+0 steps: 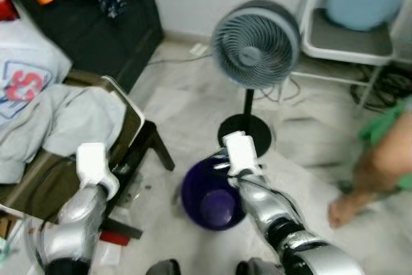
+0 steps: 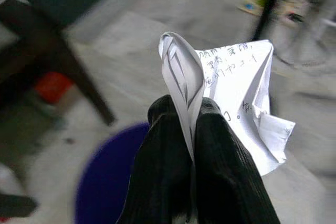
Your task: Clean up the room
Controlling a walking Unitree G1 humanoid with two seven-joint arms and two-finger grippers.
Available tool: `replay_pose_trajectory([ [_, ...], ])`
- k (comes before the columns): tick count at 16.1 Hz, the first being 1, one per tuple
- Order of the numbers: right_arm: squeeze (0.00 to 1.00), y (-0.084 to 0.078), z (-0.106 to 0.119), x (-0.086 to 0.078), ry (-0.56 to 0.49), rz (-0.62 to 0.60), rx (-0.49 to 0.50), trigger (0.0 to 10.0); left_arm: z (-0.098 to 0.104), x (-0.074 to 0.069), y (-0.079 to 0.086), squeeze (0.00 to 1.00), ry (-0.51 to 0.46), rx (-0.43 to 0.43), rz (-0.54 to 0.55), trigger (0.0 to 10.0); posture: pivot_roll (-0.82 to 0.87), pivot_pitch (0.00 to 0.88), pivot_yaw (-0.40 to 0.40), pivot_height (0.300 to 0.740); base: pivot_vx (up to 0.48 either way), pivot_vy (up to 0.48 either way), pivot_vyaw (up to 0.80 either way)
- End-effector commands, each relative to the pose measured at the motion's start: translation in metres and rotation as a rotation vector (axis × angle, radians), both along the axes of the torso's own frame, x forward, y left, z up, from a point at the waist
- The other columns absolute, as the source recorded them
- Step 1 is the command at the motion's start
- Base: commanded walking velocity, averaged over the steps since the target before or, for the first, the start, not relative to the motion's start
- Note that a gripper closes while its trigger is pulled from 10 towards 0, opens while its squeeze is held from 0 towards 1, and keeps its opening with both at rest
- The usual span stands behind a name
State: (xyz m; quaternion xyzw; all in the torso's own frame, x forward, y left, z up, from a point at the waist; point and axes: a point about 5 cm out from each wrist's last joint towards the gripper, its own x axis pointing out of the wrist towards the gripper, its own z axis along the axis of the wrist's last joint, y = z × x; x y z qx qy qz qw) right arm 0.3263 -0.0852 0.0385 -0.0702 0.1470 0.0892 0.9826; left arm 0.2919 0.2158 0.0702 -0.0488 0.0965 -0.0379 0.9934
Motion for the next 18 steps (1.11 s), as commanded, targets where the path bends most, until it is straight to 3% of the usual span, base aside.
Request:
replay_pose_trajectory([
  [1, 0.0, 0.009, -0.007, -0.006, 0.042, 0.006, 0.023, 10.0, -0.013, -0.012, 0.012, 0.0, 0.054, 0.017, 0.043, 10.0, -0.05, 0.173, 0.071, 0.74, 0.0, 0.0, 0.0],
  [9, 0.0, -0.001, -0.031, -0.021, 0.193, -0.065, 0.027, 10.0, -0.012, -0.025, 0.02, 0.0, 0.061, 0.046, 0.033, 10.0, -0.01, 0.209, 0.113, 0.74, 0.0, 0.0, 0.0],
  [12, 0.0, -0.005, -0.027, -0.018, 0.154, -0.092, -0.001, 10.0, -0.006, -0.037, 0.026, 0.0, 0.055, 0.061, 0.017, 10.0, 0.01, 0.238, 0.132, 0.74, 0.0, 0.0, 0.0],
  [15, 0.0, -0.018, -0.003, 0.001, 0.019, -0.146, -0.024, 10.0, -0.004, -0.046, 0.033, 0.0, 0.073, 0.071, 0.03, 10.0, 0.04, 0.257, 0.141, 0.74, 0.0, 0.0, 0.0],
  [18, 0.0, -0.023, 0.013, 0.013, -0.045, -0.152, -0.036, 10.0, -0.002, -0.051, 0.036, 0.0, 0.082, 0.08, 0.03, 10.0, 0.05, 0.272, 0.152, 0.74, 0.0, 0.0, 0.0],
])
